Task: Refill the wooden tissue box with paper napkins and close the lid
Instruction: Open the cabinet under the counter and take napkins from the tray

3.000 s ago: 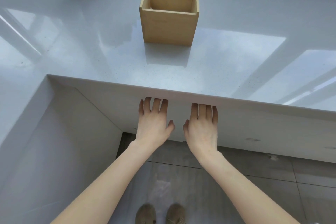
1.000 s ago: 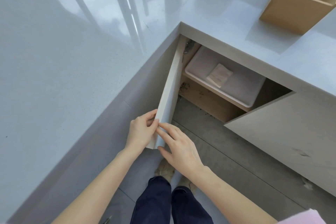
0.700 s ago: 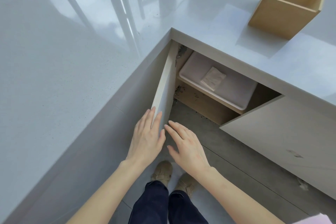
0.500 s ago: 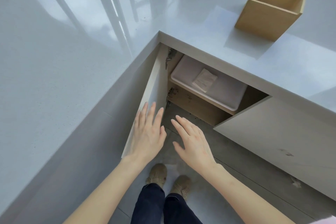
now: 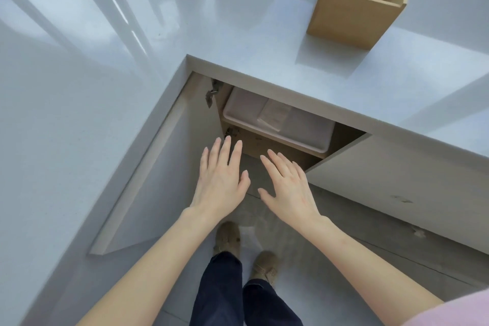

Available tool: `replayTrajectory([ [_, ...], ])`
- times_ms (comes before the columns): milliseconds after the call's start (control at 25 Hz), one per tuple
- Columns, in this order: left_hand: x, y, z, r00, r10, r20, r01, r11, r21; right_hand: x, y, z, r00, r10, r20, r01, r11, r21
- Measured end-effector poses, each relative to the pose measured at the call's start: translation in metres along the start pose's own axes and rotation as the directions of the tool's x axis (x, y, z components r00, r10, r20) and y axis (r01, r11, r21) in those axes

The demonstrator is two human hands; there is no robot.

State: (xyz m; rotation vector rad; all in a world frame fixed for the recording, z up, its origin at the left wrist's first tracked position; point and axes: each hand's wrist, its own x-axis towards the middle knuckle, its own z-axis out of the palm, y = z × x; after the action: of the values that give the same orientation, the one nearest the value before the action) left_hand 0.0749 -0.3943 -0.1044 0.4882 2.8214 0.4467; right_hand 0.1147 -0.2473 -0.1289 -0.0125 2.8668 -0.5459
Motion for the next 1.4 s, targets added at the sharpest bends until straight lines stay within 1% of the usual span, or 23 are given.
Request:
replayTrajectory([
  [160, 0.034, -0.008, -0.004, 0.997, 0.027, 0.073, -0.027, 1.000, -0.002, 0.024, 0.000, -0.005, 0.995, 0.101, -0.015, -0.100, 0.994, 0.044],
  [320, 0.065, -0.015, 0.000, 0.991, 0.080, 0.103, -0.078, 0.997, -0.023, 0.052, 0.005, -0.003, 0.978, 0.210, 0.000, -0.208, 0.972, 0.108],
  [440, 0.090, -0.021, 0.013, 0.989, 0.096, 0.114, -0.095, 0.995, -0.014, 0.072, 0.017, 0.007, 0.966, 0.257, 0.025, -0.258, 0.959, 0.119],
  [600, 0.117, -0.027, 0.043, 0.989, 0.077, 0.123, -0.071, 0.996, -0.053, 0.098, 0.040, 0.026, 0.962, 0.269, 0.054, -0.274, 0.946, 0.175],
  [680, 0.133, -0.032, 0.062, 0.988, 0.077, 0.132, -0.071, 0.996, -0.052, 0.109, 0.056, 0.039, 0.964, 0.261, 0.049, -0.266, 0.949, 0.170],
  [840, 0.163, -0.042, 0.100, 0.988, 0.085, 0.126, -0.080, 0.996, -0.039, 0.133, 0.086, 0.067, 0.976, 0.215, -0.033, -0.208, 0.967, 0.149],
  [960, 0.183, -0.041, 0.130, 0.993, 0.102, 0.064, -0.096, 0.991, -0.090, 0.156, 0.111, 0.085, 0.967, 0.251, -0.049, -0.240, 0.957, 0.164],
  [1120, 0.219, -0.042, 0.161, 0.995, 0.095, -0.018, -0.096, 0.991, -0.092, 0.189, 0.133, 0.106, 0.935, 0.345, -0.082, -0.310, 0.908, 0.283],
  [1160, 0.229, -0.043, 0.167, 0.996, 0.083, -0.031, -0.086, 0.990, -0.108, 0.199, 0.138, 0.108, 0.922, 0.381, -0.074, -0.342, 0.888, 0.306],
  [1240, 0.250, -0.047, 0.175, 0.998, 0.052, -0.020, -0.054, 0.991, -0.123, 0.222, 0.145, 0.113, 0.872, 0.489, 0.002, -0.455, 0.810, 0.371],
  [1320, 0.267, -0.050, 0.179, 0.999, 0.032, 0.004, -0.032, 0.999, -0.024, 0.241, 0.151, 0.115, 0.815, 0.572, 0.091, -0.552, 0.720, 0.421],
  [1400, 0.281, -0.049, 0.183, 0.998, 0.048, 0.044, -0.054, 0.988, 0.147, 0.254, 0.155, 0.119, 0.793, 0.601, 0.100, -0.579, 0.691, 0.433],
])
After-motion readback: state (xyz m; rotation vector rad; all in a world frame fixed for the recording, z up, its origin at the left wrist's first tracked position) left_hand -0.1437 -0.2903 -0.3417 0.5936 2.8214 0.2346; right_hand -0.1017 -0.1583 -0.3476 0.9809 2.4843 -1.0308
